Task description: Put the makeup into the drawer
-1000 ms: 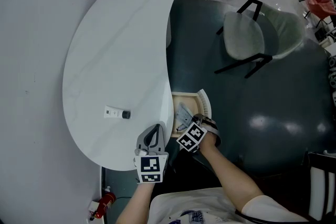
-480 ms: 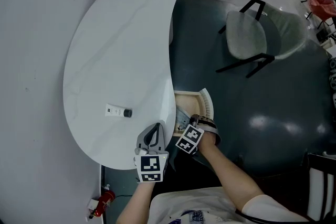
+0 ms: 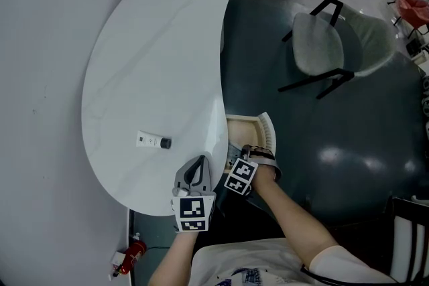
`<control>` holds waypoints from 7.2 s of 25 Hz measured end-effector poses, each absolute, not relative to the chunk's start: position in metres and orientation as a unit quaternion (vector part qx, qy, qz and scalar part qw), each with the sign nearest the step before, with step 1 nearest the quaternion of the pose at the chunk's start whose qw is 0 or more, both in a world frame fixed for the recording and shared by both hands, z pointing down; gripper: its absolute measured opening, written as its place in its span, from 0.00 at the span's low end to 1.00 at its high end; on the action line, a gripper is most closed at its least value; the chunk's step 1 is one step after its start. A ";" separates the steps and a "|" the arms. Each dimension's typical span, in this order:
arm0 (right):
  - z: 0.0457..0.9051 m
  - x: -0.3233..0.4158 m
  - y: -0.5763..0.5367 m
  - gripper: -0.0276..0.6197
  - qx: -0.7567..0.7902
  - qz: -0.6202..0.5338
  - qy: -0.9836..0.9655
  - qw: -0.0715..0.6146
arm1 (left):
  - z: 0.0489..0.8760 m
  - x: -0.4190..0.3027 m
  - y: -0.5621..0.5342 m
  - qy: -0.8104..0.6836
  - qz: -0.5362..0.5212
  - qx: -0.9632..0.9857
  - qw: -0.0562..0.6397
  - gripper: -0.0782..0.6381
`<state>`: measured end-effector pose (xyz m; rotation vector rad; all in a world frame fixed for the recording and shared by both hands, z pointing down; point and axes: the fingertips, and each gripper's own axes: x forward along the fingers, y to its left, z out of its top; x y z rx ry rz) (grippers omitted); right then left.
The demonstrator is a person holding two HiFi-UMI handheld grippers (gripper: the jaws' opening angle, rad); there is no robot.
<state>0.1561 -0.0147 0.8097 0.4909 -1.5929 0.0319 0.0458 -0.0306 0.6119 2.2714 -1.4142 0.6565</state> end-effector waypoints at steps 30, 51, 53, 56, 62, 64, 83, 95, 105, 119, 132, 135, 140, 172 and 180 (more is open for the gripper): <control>0.829 0.160 -0.015 0.14 0.176 0.026 -0.708 0.683 | 0.623 0.049 -0.033 -0.510 0.241 0.800 0.203 0.17; 0.805 0.166 -0.021 0.21 0.214 0.028 -0.720 0.660 | 0.610 0.048 -0.028 -0.505 0.237 0.808 0.190 0.17; 0.796 0.168 -0.024 0.21 0.225 0.028 -0.718 0.658 | 0.606 0.046 -0.028 -0.503 0.235 0.811 0.187 0.17; 0.786 0.171 -0.027 0.21 0.239 0.027 -0.715 0.657 | 0.599 0.042 -0.027 -0.499 0.232 0.815 0.182 0.17; 0.768 0.170 -0.026 0.21 0.264 0.031 -0.707 0.656 | 0.585 0.031 -0.025 -0.489 0.230 0.824 0.170 0.17; 0.759 0.168 -0.025 0.21 0.273 0.033 -0.706 0.653 | 0.579 0.026 -0.025 -0.485 0.228 0.828 0.166 0.17; 0.586 0.101 -0.030 0.21 0.463 0.109 -0.730 0.491 | 0.490 -0.066 -0.023 -0.457 0.195 0.861 0.111 0.17; 0.484 0.021 -0.019 0.21 0.518 0.116 -0.768 0.358 | 0.446 -0.134 -0.015 -0.476 0.172 0.857 0.094 0.17; 0.432 -0.038 -0.013 0.17 0.527 0.134 -0.800 0.254 | 0.409 -0.171 -0.013 -0.496 0.141 0.853 0.085 0.17; 0.398 -0.058 -0.002 0.10 0.547 0.102 -0.806 0.200 | 0.395 -0.194 -0.001 -0.508 0.132 0.847 0.085 0.17; 0.392 -0.052 0.004 0.08 0.572 0.093 -0.796 0.177 | 0.397 -0.199 0.007 -0.511 0.137 0.844 0.084 0.17; 0.395 -0.052 0.003 0.08 0.571 0.094 -0.795 0.179 | 0.397 -0.199 0.006 -0.511 0.142 0.844 0.075 0.17; 0.399 -0.053 0.004 0.08 0.571 0.097 -0.795 0.183 | 0.399 -0.199 0.006 -0.505 0.138 0.848 0.082 0.17; 0.426 -0.067 -0.016 0.08 0.524 0.109 -0.815 0.222 | 0.419 -0.210 -0.012 -0.529 0.136 0.831 0.110 0.17; 0.448 -0.077 -0.044 0.08 0.468 0.120 -0.841 0.243 | 0.435 -0.211 -0.036 -0.550 0.146 0.812 0.130 0.17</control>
